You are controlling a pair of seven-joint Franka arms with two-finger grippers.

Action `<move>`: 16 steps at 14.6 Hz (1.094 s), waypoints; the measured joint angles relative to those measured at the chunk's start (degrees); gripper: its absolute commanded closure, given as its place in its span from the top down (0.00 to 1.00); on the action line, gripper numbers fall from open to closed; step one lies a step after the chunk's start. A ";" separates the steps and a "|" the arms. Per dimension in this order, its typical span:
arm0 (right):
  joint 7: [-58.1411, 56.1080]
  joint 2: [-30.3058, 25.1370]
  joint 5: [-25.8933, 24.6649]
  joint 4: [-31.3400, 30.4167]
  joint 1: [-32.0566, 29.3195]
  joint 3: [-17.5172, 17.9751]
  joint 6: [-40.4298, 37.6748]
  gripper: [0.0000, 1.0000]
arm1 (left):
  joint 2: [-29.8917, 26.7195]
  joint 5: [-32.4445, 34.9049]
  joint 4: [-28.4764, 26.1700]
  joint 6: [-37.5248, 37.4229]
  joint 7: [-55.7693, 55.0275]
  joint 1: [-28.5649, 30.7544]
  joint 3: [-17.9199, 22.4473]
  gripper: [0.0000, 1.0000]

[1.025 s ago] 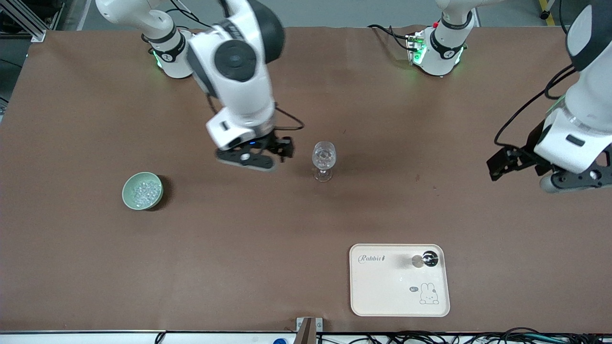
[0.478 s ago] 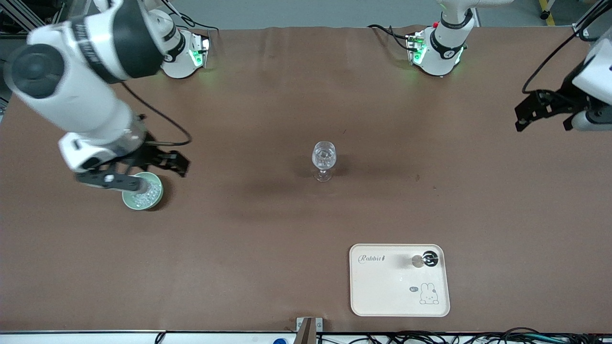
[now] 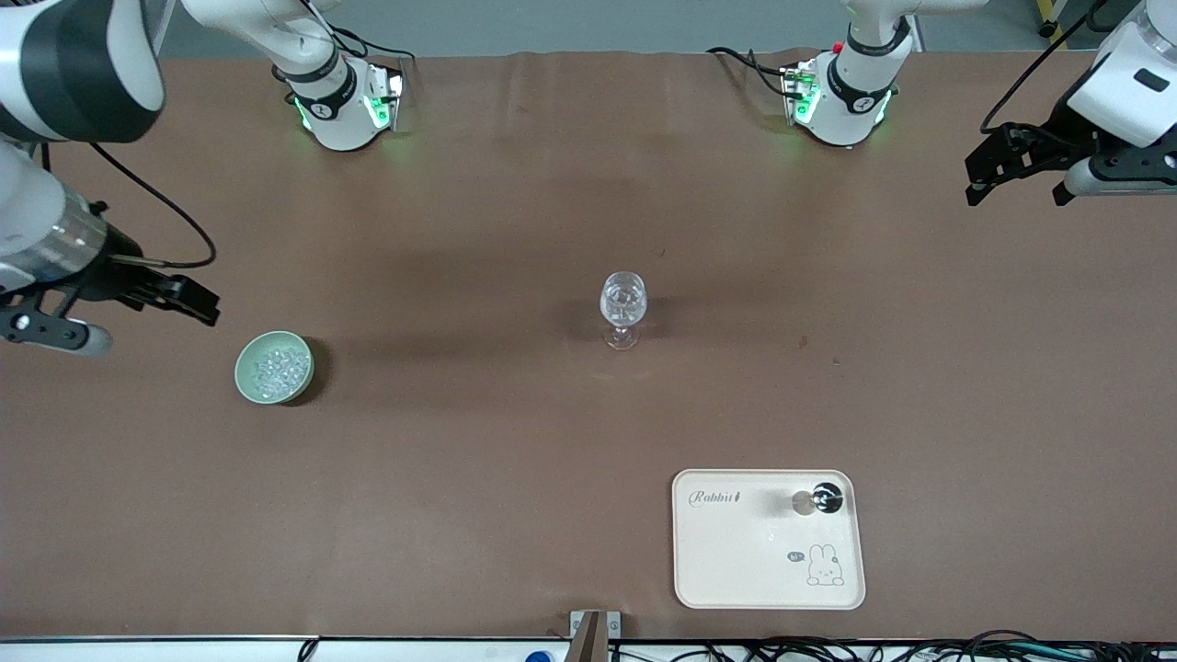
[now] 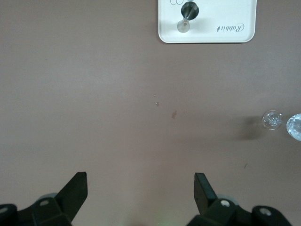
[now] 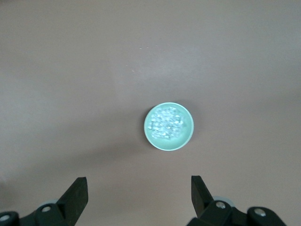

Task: Pour wine and add ice with both arms

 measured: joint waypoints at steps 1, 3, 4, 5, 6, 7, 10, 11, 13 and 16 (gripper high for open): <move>-1.88 -0.91 -0.06 -0.96 -1.19 0.01 0.02 0.97 | 0.02 0.00 -0.07 0.10 0.00 -0.07 -0.11 1.00; -5.62 -2.73 -0.12 -3.05 -3.44 0.04 0.07 0.97 | 0.02 0.00 -0.08 0.26 -0.09 -0.10 -0.18 1.00; -7.09 -3.71 -0.13 -4.17 -4.41 0.04 0.10 0.97 | 0.02 0.00 -0.07 0.41 -0.20 -0.09 -0.17 1.00; -8.48 -4.80 -0.14 -5.40 -5.30 0.05 0.13 0.97 | 0.03 0.00 -0.03 0.63 -0.21 -0.06 -0.15 1.00; -9.52 -5.96 -0.15 -6.62 -6.06 0.06 0.14 0.97 | 0.11 0.00 0.13 0.78 -0.20 -0.02 -0.13 1.00; -10.46 -7.25 -0.15 -7.90 -6.74 0.07 0.14 0.97 | 0.27 0.00 0.49 0.82 -0.20 0.02 -0.10 1.00; -13.23 -10.33 -0.22 -10.26 -8.10 0.12 0.11 0.97 | 0.63 0.00 1.59 0.84 -0.20 0.13 0.10 1.00; -14.65 -10.81 -0.26 -10.32 -8.73 0.14 0.13 0.97 | 0.77 0.01 1.83 0.84 -0.20 0.16 0.14 1.00; -17.50 -11.31 -0.27 -9.69 -10.17 0.14 0.56 0.99 | 1.27 0.01 2.09 0.84 -0.20 0.16 0.18 1.00; -18.53 -11.33 -0.27 -5.59 -10.76 0.19 -1.59 0.99 | 2.25 0.68 2.23 0.85 -0.20 0.15 0.17 1.00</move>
